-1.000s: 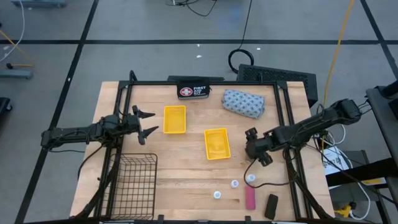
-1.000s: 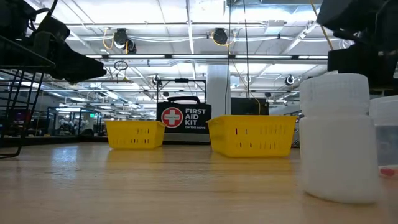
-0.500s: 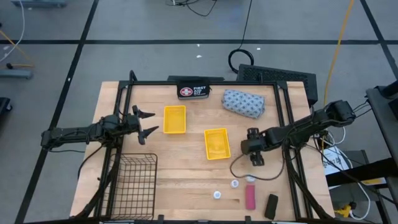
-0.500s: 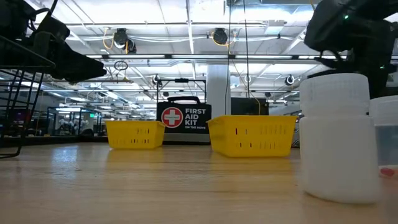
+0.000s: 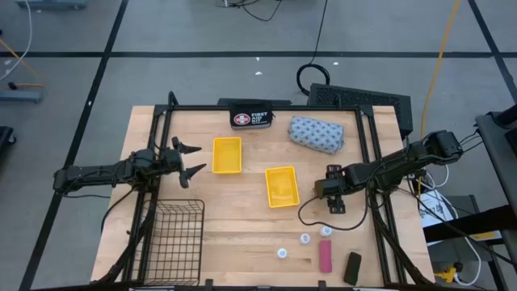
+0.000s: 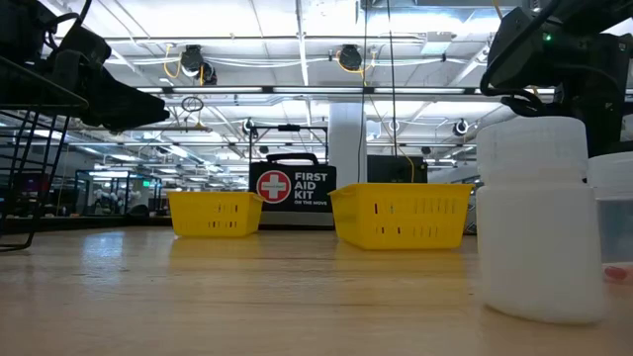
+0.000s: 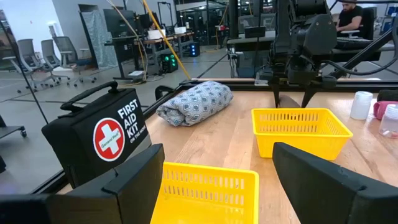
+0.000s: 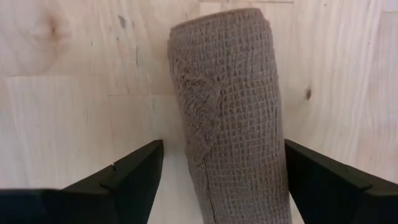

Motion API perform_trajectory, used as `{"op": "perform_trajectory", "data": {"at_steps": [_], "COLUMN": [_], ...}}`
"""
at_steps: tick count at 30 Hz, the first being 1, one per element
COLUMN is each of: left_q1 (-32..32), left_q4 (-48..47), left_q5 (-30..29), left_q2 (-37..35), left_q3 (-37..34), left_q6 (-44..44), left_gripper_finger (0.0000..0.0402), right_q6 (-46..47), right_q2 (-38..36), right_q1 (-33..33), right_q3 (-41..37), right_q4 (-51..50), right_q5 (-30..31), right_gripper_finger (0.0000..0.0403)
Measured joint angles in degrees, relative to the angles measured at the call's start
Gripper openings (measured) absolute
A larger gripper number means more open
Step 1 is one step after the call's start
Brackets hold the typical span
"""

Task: Pick & Place Medicine items
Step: Put the brown bandage into the left yellow basket

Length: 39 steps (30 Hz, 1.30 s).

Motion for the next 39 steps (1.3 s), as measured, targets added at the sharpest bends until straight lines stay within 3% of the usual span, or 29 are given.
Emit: {"op": "perform_trajectory", "data": {"at_steps": [5,14,18,30,39], "left_q1": [0.0,0.0,0.0,0.0,0.0], "left_q4": [0.0,0.0,0.0,0.0,0.0], "left_q5": [0.0,0.0,0.0,0.0,0.0], "left_q2": [0.0,0.0,0.0,0.0,0.0], "left_q3": [0.0,0.0,0.0,0.0,0.0], "left_q6": [0.0,0.0,0.0,0.0,0.0], "left_gripper_finger": [0.0310,0.0310,0.0310,0.0310,0.0310], "right_q6": [2.4,7.3,10.5,18.9,14.6], "right_q2": [0.0,0.0,-0.1,-9.3,-19.4], "right_q1": [0.0,0.0,0.0,0.2,0.3], "right_q3": [0.0,-0.1,0.0,-0.2,-0.2], "right_q4": [-0.1,-0.2,-0.1,-0.3,10.1], "right_q5": [-0.2,-0.1,-0.1,-0.1,3.4], "right_gripper_finger": [0.0273,0.0152,0.0120,0.0110,0.0112]}}
